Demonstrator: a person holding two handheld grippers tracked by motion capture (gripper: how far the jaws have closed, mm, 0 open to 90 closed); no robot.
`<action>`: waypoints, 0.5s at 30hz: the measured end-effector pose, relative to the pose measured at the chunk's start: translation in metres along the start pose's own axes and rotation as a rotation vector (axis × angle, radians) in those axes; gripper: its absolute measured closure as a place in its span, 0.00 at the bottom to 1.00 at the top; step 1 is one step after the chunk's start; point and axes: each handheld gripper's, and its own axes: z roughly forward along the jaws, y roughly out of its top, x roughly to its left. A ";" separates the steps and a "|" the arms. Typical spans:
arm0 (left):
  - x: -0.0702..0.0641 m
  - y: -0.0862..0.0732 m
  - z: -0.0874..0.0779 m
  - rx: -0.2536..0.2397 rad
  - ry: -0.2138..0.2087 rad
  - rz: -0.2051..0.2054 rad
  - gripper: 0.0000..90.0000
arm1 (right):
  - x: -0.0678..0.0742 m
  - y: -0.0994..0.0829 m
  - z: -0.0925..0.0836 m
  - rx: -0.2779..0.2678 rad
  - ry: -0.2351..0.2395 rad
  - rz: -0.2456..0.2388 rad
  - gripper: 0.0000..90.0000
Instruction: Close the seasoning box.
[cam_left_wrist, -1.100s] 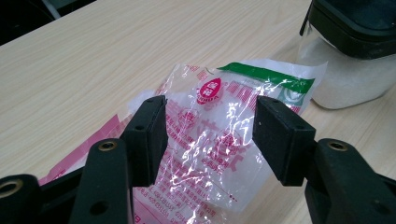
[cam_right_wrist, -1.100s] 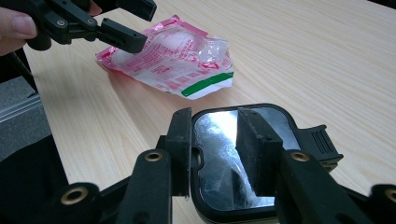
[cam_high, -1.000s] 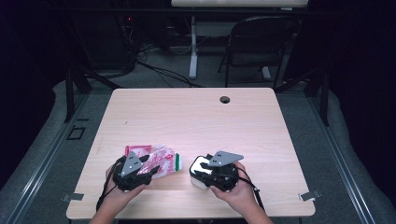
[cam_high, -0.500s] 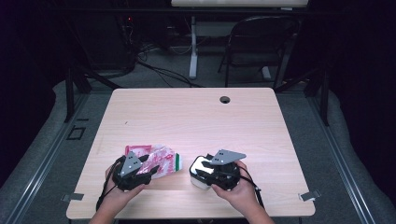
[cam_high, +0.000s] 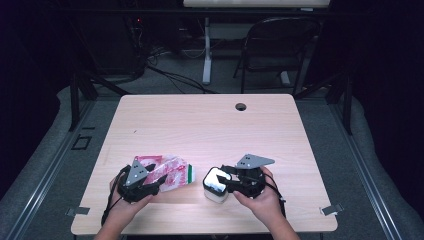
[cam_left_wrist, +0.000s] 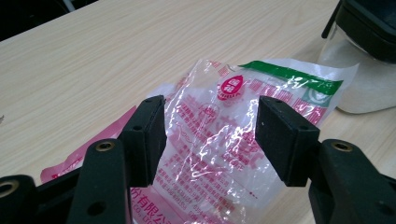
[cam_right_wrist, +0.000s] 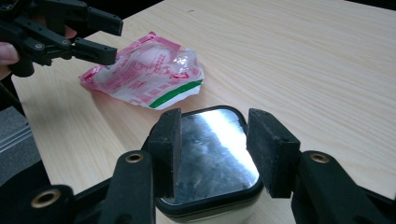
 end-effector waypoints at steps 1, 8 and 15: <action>0.001 0.000 0.000 0.001 0.004 -0.005 0.47 | -0.002 0.000 -0.001 0.000 -0.007 0.002 0.61; 0.005 -0.002 -0.001 -0.004 0.007 -0.023 0.47 | -0.016 -0.001 -0.009 -0.021 -0.043 0.047 0.59; 0.009 -0.004 -0.001 0.001 0.017 -0.036 0.48 | -0.037 -0.004 -0.018 -0.040 -0.094 0.118 0.58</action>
